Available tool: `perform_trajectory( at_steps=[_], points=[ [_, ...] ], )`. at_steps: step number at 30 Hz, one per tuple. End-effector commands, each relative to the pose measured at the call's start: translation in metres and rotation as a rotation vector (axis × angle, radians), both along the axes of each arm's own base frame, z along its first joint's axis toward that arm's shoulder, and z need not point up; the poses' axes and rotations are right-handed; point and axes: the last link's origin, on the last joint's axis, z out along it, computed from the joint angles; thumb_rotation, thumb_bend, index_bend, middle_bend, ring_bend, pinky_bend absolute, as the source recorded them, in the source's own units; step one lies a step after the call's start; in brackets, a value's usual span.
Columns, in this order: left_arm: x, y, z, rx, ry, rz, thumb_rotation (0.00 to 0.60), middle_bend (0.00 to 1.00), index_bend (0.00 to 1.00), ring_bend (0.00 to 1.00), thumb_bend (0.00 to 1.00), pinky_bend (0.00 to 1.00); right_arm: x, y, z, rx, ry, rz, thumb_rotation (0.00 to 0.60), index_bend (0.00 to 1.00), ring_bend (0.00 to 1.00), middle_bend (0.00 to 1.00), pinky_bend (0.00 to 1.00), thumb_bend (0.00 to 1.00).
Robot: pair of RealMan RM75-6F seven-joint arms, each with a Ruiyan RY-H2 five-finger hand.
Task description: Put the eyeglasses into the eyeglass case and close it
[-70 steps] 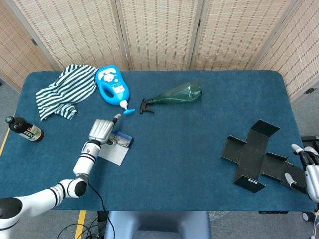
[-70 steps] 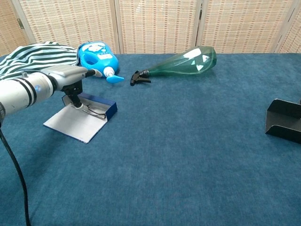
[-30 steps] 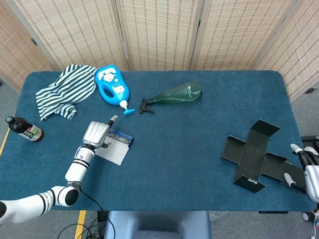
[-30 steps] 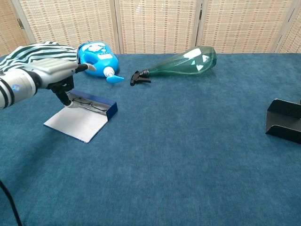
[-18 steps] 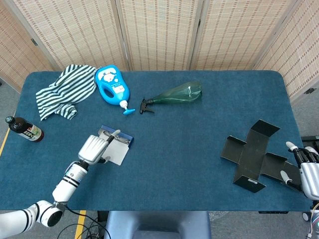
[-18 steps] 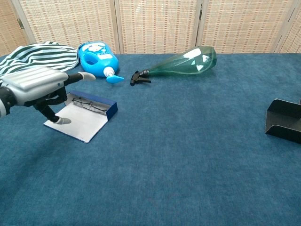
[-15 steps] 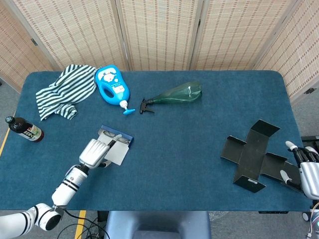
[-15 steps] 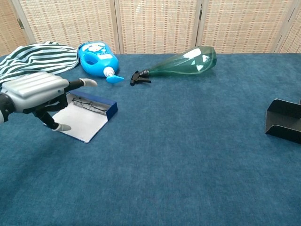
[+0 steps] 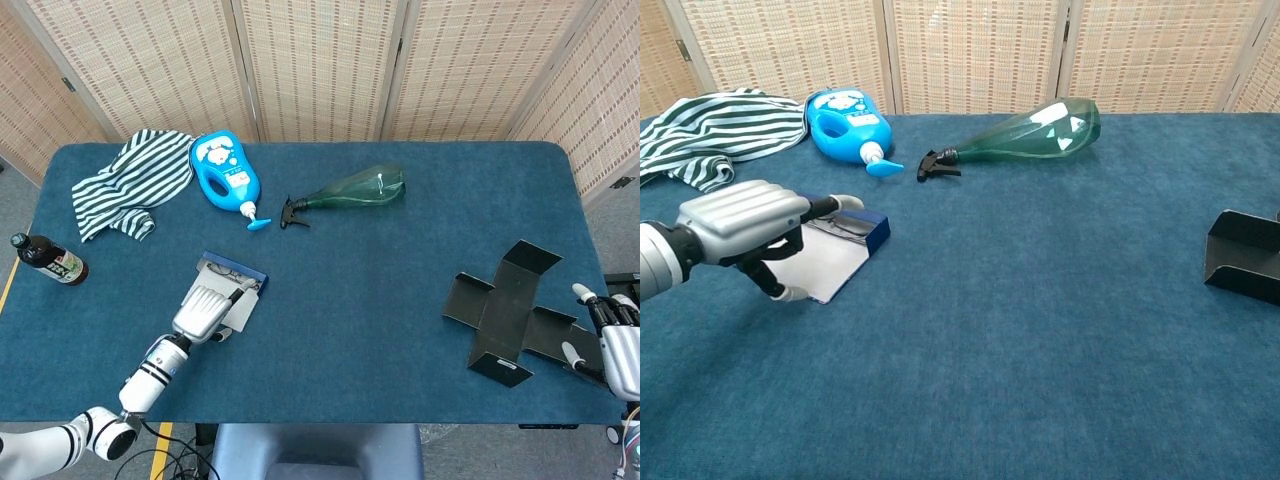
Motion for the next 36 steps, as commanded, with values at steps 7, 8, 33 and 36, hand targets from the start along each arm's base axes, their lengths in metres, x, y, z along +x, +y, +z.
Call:
perform_trajectory(
  at_steps=[7, 8, 33, 36],
  points=[
    [-0.005, 0.003, -0.005, 0.003, 0.018, 0.015, 0.600, 0.96, 0.05, 0.97, 0.23, 1.00, 0.000, 0.000, -0.001, 0.003, 0.000, -0.005, 0.600, 0.10, 0.23, 0.27, 0.21, 0.28],
    [-0.006, 0.003, -0.006, 0.002, 0.020, 0.018, 0.600, 0.96, 0.05, 0.97, 0.23, 1.00, 0.000, 0.000, -0.001, 0.003, 0.000, -0.005, 0.600, 0.10, 0.23, 0.27, 0.21, 0.28],
    [-0.007, 0.014, -0.015, 0.013, 0.001, 0.061, 0.600, 0.96, 0.05, 0.97, 0.23, 1.00, -0.004, 0.004, -0.001, -0.002, -0.002, -0.017, 0.600, 0.10, 0.23, 0.27, 0.21, 0.28],
    [-0.005, 0.017, -0.015, 0.026, -0.013, 0.061, 0.600, 0.96, 0.05, 0.97, 0.23, 1.00, -0.004, 0.004, 0.000, -0.004, -0.002, -0.018, 0.600, 0.10, 0.23, 0.27, 0.21, 0.28]
  ],
)
